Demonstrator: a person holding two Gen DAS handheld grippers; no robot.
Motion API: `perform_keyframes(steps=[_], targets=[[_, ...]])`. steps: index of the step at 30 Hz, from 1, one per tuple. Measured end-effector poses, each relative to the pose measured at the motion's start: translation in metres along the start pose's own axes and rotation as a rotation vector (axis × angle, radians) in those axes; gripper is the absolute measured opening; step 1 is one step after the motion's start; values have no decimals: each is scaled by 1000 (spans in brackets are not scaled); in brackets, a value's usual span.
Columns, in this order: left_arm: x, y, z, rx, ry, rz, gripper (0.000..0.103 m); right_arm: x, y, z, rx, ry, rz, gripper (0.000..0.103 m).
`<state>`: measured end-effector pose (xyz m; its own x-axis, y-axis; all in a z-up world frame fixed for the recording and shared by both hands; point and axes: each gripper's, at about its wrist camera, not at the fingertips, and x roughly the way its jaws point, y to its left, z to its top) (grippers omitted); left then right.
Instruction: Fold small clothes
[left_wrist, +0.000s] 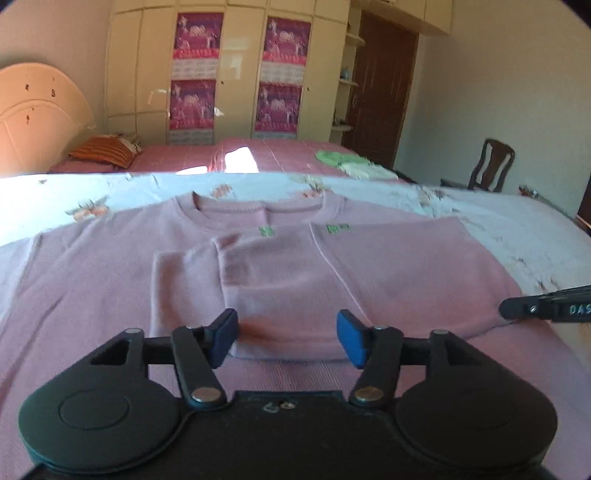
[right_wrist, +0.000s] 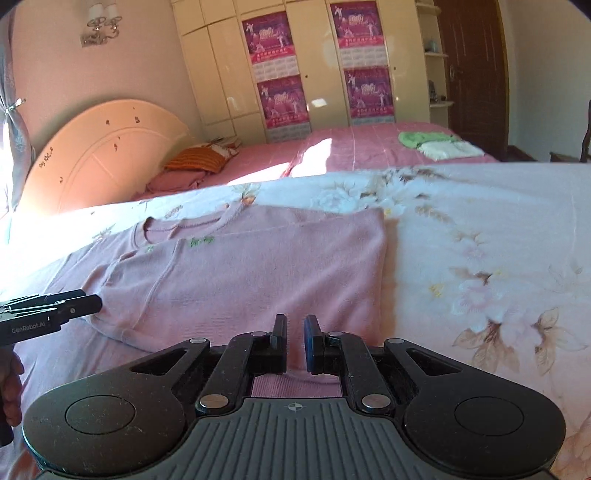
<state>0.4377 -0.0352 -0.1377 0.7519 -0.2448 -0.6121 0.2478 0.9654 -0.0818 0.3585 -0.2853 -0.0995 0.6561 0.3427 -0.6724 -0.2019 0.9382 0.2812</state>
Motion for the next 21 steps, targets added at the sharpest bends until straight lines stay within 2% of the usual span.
perform_keyframes(steps=[2, 3, 5, 6, 8, 10, 12, 15, 17, 18, 21], targets=[[3, -10, -6, 63, -8, 41, 68, 1, 10, -8, -63, -27, -28, 9], [2, -9, -3, 60, -3, 39, 67, 0, 12, -6, -63, -17, -33, 10], [-6, 0, 3, 16, -43, 36, 60, -3, 8, -1, -31, -30, -27, 10], [-8, 7, 7, 5, -71, 50, 60, -5, 4, 4, -29, -58, -45, 10], [-3, 18, 20, 15, -76, 83, 60, -3, -5, 18, -24, -103, -96, 10], [9, 27, 35, 16, -86, 83, 60, 7, -22, 39, 18, -137, -130, 10], [27, 31, 48, 29, -54, 64, 61, 25, -39, 62, 65, -147, -137, 10], [58, 36, 53, 44, 23, 85, 63, 55, -54, 88, 92, -121, -128, 10], [64, 44, 48, 35, 16, 100, 65, 72, -58, 97, 51, -95, -140, 10], [64, 49, 47, 23, 17, 107, 65, 83, -64, 98, 39, -69, -191, 9], [59, 48, 45, 41, 24, 122, 65, 82, -82, 97, 106, -82, -179, 9]])
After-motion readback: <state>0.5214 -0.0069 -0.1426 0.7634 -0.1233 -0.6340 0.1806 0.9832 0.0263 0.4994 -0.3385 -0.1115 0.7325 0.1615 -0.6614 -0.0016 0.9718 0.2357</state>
